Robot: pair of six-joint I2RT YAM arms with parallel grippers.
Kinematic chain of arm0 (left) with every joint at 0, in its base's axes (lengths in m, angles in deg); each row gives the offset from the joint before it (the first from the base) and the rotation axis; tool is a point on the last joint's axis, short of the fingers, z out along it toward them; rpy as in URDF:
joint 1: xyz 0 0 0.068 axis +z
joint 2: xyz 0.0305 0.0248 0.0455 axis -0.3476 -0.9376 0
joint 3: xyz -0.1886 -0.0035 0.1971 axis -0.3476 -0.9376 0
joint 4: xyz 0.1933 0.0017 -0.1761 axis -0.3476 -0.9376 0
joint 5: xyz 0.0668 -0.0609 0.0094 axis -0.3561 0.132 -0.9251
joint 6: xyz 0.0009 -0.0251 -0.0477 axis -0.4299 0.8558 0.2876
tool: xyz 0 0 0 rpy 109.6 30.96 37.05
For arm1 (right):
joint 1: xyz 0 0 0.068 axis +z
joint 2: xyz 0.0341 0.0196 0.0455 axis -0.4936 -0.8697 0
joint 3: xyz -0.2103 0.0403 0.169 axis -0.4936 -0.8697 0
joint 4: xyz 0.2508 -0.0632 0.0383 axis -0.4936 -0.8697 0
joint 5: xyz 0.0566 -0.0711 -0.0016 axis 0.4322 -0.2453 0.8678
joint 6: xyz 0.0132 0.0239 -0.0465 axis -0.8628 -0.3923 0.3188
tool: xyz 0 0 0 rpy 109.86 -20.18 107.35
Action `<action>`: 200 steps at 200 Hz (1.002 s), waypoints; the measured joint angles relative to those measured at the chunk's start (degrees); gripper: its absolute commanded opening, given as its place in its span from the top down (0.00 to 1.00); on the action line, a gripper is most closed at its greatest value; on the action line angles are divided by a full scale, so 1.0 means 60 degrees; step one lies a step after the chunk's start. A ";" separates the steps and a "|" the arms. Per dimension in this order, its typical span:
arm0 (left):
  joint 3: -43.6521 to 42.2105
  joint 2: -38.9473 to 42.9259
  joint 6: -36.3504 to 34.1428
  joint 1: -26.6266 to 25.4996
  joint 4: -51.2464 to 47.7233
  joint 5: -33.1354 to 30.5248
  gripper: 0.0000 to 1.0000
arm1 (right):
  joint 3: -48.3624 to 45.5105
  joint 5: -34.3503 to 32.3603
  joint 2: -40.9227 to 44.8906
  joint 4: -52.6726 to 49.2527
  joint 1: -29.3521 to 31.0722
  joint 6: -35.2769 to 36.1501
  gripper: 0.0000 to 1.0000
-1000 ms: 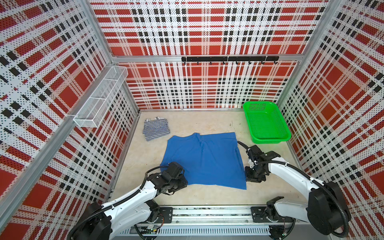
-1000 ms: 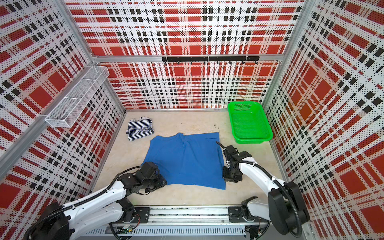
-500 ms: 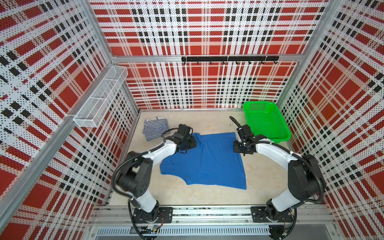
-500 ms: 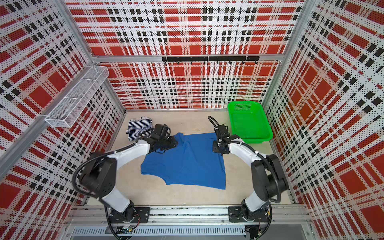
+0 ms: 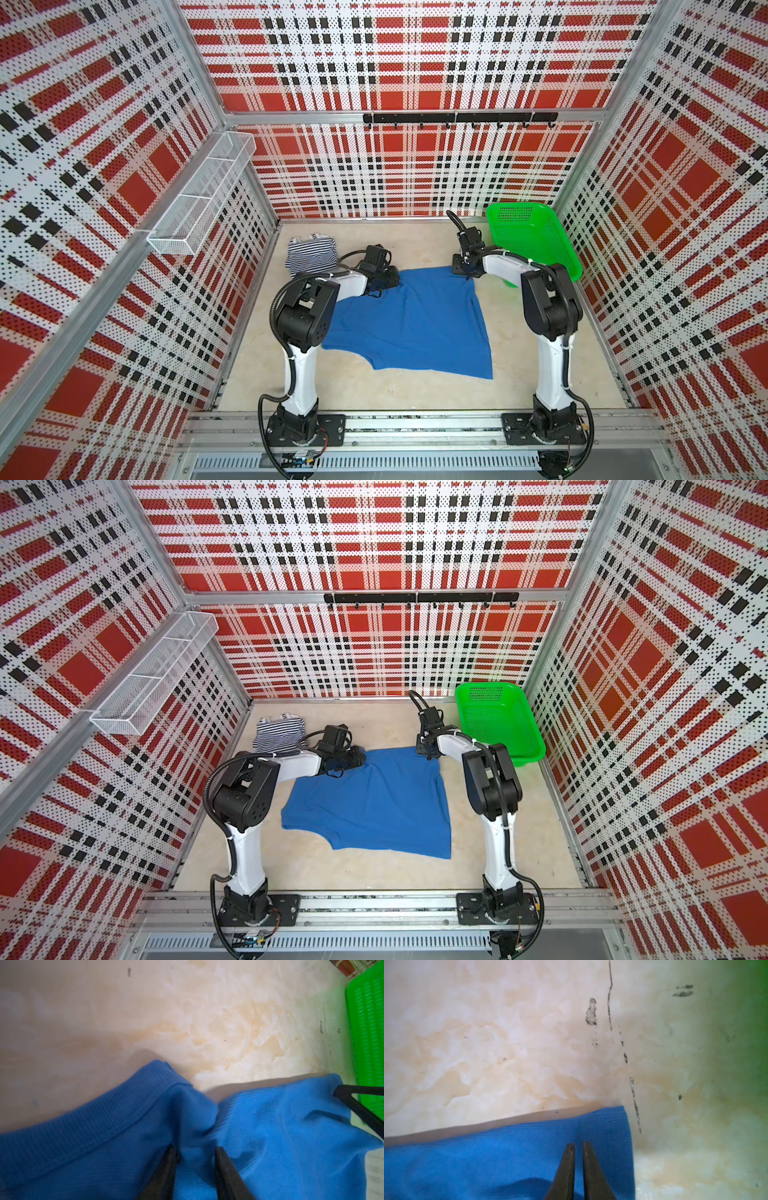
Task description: Fold and stack the tank tops
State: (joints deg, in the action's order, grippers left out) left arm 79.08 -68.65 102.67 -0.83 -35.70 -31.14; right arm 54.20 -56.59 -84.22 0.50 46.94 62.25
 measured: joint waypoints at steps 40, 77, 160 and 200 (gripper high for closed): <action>0.0058 -0.0109 -0.0004 0.0579 0.0251 0.0055 0.64 | 0.1716 0.0055 -0.1133 -0.0386 -0.0361 -0.0138 0.90; 0.0543 -0.0470 -0.0033 0.0670 0.0273 0.0069 0.65 | 0.4127 0.0273 -0.2583 -0.0812 -0.0612 -0.0113 0.91; 0.1985 -0.1330 -0.0280 0.0754 -0.0164 0.0138 0.64 | 0.0157 0.0634 0.1847 -0.1053 -0.0605 0.1042 0.92; 0.2036 -0.1362 -0.0339 0.0783 -0.0215 0.0200 0.64 | -0.2047 0.0605 0.4033 -0.1107 0.0120 0.0852 0.94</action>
State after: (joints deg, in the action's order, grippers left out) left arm 91.30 -76.82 100.64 3.87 -36.99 -29.94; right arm 41.92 -52.96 -60.02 -6.14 47.66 67.36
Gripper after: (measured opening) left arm 0.363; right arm 0.058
